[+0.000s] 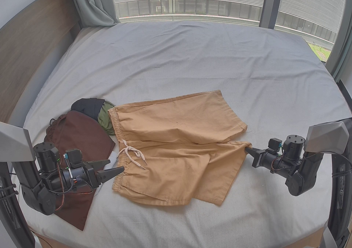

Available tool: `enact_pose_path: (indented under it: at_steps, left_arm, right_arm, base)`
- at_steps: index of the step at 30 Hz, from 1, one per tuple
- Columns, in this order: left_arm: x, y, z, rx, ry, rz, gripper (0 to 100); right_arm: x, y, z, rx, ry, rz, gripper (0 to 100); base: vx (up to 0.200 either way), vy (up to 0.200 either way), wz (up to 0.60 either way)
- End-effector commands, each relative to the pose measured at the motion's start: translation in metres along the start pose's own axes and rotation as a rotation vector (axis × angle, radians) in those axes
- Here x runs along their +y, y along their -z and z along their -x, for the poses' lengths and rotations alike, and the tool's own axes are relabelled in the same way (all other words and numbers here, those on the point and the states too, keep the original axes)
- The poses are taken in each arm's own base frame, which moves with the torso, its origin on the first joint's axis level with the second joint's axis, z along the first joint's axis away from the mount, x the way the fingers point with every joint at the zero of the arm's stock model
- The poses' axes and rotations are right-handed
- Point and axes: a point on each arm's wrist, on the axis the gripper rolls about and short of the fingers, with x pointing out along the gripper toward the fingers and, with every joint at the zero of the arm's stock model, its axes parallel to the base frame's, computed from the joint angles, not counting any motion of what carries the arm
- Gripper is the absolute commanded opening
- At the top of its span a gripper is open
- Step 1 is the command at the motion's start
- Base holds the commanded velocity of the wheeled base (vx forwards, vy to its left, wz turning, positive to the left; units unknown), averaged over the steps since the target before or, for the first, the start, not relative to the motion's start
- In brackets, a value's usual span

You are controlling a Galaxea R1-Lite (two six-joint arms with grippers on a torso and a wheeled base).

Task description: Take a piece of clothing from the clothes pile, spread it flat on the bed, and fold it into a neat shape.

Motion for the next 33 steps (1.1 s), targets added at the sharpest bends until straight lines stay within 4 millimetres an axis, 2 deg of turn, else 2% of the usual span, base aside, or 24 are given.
enact_pose_path:
  at_steps: [1, 15, 20, 30, 31, 33]
  left_arm:
    - [0.0, 0.0, 0.0, 0.0, 0.001, 0.001, 100]
    - [0.002, 0.002, -0.001, 0.005, 0.0, -0.017, 100]
    - [0.002, 0.002, -0.001, 0.005, 0.0, -0.017, 100]
    - [0.002, 0.002, -0.001, 0.005, -0.002, -0.018, 100]
    - [0.002, 0.002, -0.001, 0.005, -0.002, -0.018, 100]
    - [0.002, 0.001, -0.001, 0.003, 0.0, -0.02, 100]
  right_arm:
    - [-0.006, -0.007, -0.005, -0.037, 0.007, 0.012, 0]
    - [-0.012, -0.024, -0.019, -0.123, 0.019, 0.039, 0]
    - [-0.014, -0.011, -0.024, -0.094, 0.021, 0.032, 0]
    - [-0.012, -0.014, -0.023, -0.1, 0.016, 0.034, 0]
    - [-0.012, -0.014, -0.023, -0.1, 0.016, 0.034, 100]
    - [-0.01, -0.012, -0.016, -0.08, 0.017, 0.031, 100]
  base:
    - [0.0, 0.0, 0.0]
    - [0.0, 0.0, 0.0]
    - [0.0, 0.0, 0.0]
    - [0.0, 0.0, 0.0]
    - [0.0, 0.0, 0.0]
    - [0.0, 0.0, 0.0]
